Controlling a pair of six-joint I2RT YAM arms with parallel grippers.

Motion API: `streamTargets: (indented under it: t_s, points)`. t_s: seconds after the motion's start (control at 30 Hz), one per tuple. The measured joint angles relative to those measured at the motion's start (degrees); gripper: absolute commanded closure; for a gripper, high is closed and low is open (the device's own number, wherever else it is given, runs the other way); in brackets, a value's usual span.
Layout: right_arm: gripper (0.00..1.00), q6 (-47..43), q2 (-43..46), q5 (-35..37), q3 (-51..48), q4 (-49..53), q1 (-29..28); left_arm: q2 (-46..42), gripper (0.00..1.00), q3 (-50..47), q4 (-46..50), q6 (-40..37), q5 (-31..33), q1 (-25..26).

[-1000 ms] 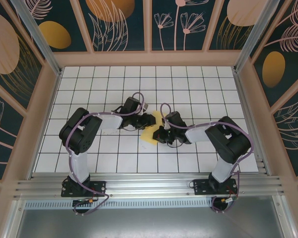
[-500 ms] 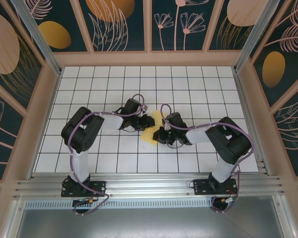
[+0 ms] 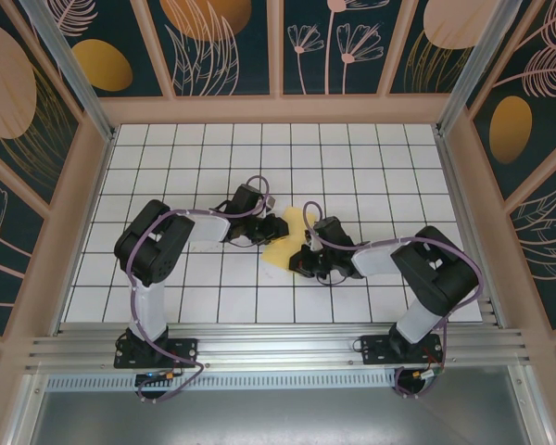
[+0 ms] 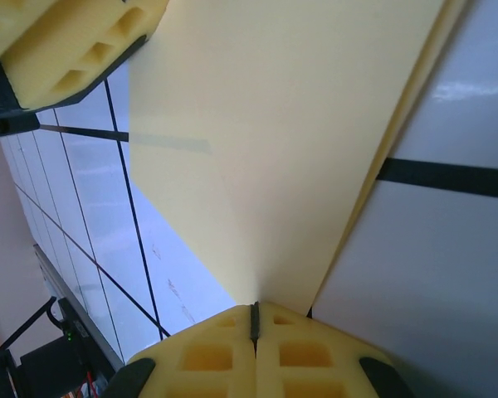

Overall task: Fold a paper plane with a square sheet of paper (pick it up from the middle)
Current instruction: Fold the triangle a second time at the center of the table.

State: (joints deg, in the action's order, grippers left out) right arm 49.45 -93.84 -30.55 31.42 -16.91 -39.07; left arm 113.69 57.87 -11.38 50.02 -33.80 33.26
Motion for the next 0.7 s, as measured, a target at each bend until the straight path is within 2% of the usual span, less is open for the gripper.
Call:
streamTargets:
  t_s: [0.23,0.37,0.57,0.7]
  points:
    - [0.93,-0.55,3.19,1.05,-0.04,6.49,-0.20,0.00,0.72,0.00,0.00,-0.02,-0.13,0.00]
    - [0.87,-1.07,7.15,4.15,-0.04,10.45,0.04,-0.09,0.69,0.07,0.00,-0.13,-0.44,-0.04]
    - [0.67,0.35,11.50,8.70,-0.04,11.13,3.89,-1.51,0.62,0.11,1.42,-1.01,0.50,-0.33]
    - [0.62,1.84,11.26,9.99,-0.02,9.42,6.51,-4.28,0.61,0.11,3.17,-1.53,2.21,-0.63]
